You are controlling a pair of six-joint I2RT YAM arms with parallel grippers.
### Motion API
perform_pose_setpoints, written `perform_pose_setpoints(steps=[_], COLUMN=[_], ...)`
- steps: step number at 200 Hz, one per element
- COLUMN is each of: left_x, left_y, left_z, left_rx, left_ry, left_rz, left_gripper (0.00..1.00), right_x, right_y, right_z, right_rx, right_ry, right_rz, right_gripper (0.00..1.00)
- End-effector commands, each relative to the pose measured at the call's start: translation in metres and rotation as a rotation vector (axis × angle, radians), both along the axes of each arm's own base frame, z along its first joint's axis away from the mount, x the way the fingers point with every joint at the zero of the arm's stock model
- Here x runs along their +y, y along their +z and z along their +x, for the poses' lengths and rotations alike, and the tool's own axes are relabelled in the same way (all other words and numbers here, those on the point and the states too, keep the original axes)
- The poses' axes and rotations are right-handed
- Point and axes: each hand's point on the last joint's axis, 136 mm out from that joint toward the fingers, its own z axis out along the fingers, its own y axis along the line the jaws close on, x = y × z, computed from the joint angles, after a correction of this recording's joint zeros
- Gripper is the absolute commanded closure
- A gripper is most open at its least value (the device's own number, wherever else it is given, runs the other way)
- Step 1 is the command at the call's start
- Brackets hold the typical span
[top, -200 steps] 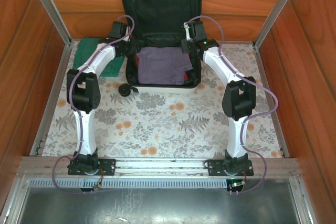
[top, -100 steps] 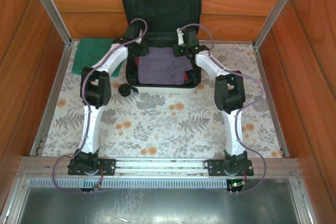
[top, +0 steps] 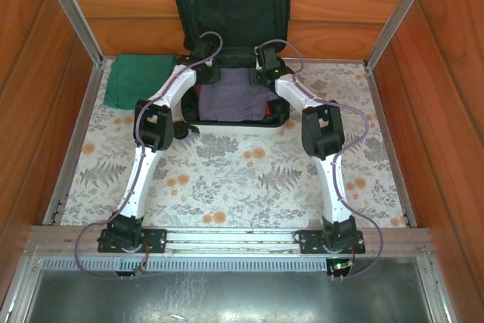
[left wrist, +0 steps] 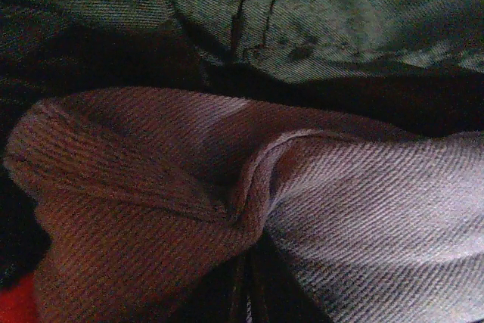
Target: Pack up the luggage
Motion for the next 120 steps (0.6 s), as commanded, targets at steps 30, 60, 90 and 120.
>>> perform_pose_setpoints(steps=[30, 60, 90, 120], left_x=[0.023, 0.048, 0.119, 0.234], left_y=[0.066, 0.149, 0.205, 0.192], left_z=[-0.009, -0.019, -0.043, -0.087], left_rx=[-0.083, -0.216, -0.268, -0.176], left_ry=[0.022, 0.05, 0.205, 0.552], left_rz=[0.103, 0.157, 0.186, 0.149], left_gripper=[0.39, 0.26, 0.08, 0.05], right_x=[-0.014, -0.011, -0.019, -0.031], right_y=[0.06, 0.118, 0.169, 0.194], right_z=[-0.019, -0.035, -0.061, -0.092], right_rx=[-0.003, -0.068, -0.12, -0.156], right_ry=[-0.008, 0.041, 0.062, 0.072], right_rz=[0.035, 0.088, 0.106, 0.124], right_gripper=[0.38, 0.3, 0.25, 0.21])
